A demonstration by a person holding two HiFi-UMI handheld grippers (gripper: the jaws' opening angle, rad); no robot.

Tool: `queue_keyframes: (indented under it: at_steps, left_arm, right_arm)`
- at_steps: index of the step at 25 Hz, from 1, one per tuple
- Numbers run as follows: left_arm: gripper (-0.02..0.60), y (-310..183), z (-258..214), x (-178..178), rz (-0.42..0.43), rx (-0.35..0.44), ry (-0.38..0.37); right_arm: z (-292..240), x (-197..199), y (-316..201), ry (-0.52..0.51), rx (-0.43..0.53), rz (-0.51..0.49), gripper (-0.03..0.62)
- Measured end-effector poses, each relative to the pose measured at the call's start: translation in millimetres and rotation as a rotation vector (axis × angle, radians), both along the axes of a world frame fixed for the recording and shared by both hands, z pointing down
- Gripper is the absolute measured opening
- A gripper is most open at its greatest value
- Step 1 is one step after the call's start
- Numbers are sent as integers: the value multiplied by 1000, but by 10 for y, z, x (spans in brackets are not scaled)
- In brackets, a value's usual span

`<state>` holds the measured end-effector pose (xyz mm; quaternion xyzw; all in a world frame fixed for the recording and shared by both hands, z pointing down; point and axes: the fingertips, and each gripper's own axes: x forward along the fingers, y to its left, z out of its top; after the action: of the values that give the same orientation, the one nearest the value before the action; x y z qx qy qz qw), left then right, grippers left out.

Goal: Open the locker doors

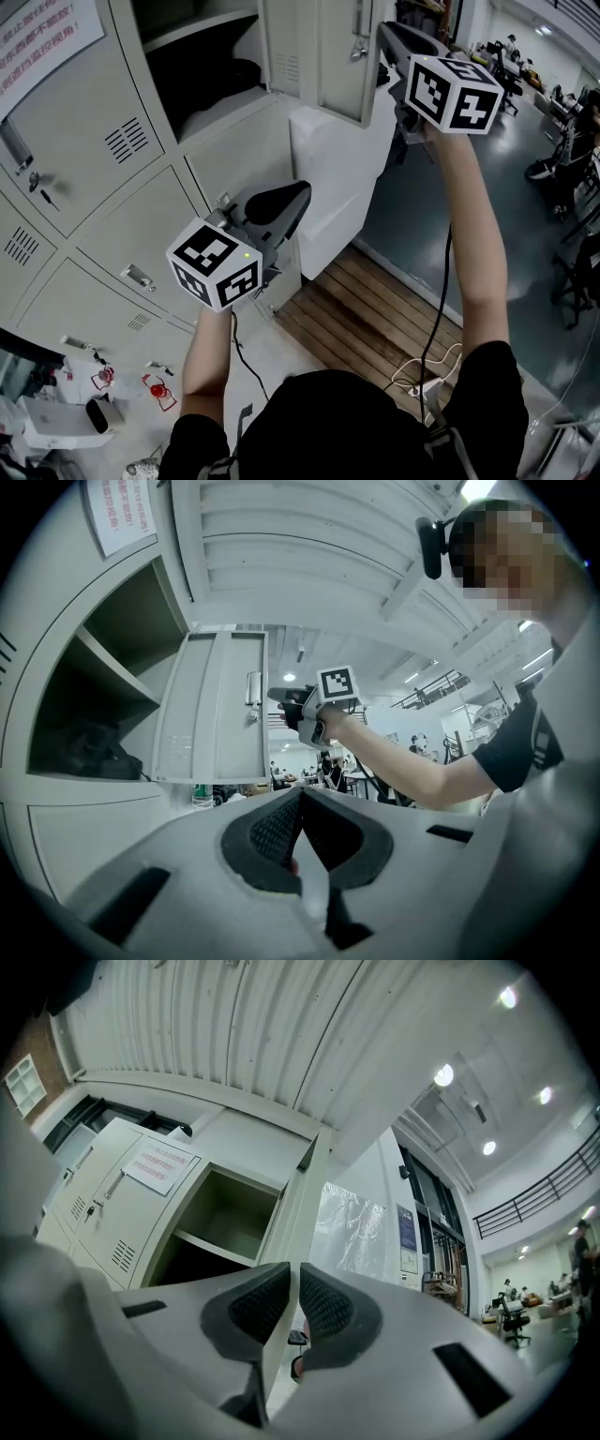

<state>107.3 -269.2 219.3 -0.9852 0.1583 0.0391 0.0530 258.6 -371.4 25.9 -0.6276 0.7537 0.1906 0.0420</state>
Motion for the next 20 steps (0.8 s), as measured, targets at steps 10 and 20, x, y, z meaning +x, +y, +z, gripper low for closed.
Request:
queue_keyframes:
  at_steps: [10,20]
  left_arm:
    - [17,87,16,9,-68,-17,11]
    - [18,284,33,153,-118,-23,12]
  right_arm:
    - [63,103,37,-20,-5,-36,40]
    - [272,89,506,-41,4,-141,12]
